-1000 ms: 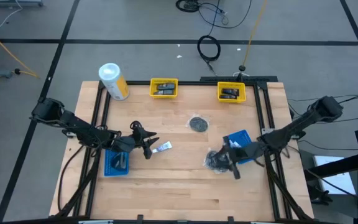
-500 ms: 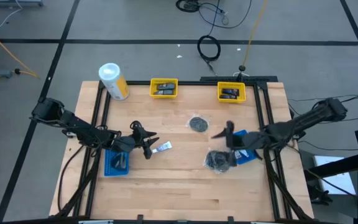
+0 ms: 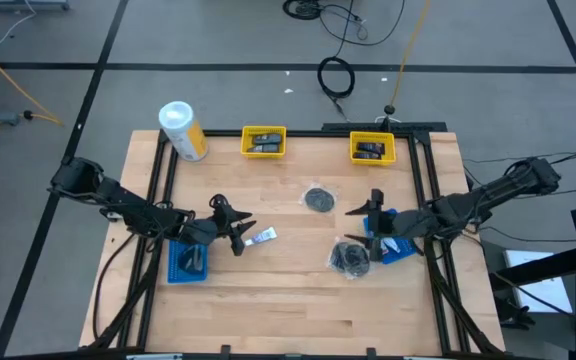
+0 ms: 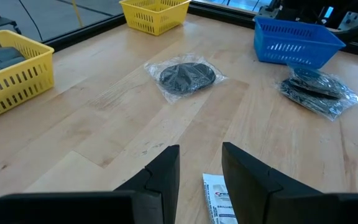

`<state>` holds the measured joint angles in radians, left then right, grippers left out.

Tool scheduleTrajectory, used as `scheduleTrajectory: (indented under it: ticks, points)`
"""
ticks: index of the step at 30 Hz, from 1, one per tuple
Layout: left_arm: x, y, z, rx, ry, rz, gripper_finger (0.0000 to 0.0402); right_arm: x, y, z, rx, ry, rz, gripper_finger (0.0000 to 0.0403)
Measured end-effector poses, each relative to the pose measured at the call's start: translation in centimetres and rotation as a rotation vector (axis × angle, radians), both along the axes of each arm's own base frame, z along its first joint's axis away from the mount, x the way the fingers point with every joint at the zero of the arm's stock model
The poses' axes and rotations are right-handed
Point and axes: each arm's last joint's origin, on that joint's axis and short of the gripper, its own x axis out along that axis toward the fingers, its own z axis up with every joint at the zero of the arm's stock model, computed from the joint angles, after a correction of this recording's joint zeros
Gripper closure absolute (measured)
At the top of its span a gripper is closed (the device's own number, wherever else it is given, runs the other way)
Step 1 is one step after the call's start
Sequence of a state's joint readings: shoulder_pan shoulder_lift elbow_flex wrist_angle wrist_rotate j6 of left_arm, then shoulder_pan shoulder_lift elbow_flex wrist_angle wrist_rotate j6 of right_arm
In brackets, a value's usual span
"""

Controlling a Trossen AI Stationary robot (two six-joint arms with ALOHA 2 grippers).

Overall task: Pick & Place Travel size toiletries
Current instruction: Put the black hairbrush into the left blue bin

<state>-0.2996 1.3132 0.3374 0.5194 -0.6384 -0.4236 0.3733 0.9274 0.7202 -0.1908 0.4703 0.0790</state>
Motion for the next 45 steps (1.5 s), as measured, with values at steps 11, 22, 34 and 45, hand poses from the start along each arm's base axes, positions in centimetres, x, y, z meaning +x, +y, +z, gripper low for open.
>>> scheduleTrajectory:
  ticks: [11, 22, 34, 45]
  points:
    - [0.0, 0.0, 0.0, 0.003, -0.004, 0.014, 0.0282, 0.8, 0.7, -4.1, 0.033, 0.189, 0.098, 0.014]
    - [0.0, 0.0, 0.0, 0.003, -0.005, 0.016, 0.0282, 0.9, 0.8, -4.1, 0.039, 0.186, 0.095, 0.014]
    - [0.0, 0.0, 0.1, 0.004, -0.012, 0.017, 0.0282, 1.9, -0.7, -9.9, 0.341, 0.491, 0.115, 0.014]
    - [0.1, 0.3, 0.1, 0.007, -0.012, 0.035, 0.0282, 3.1, -3.5, -11.8, 0.423, 0.585, 0.094, 0.0161]
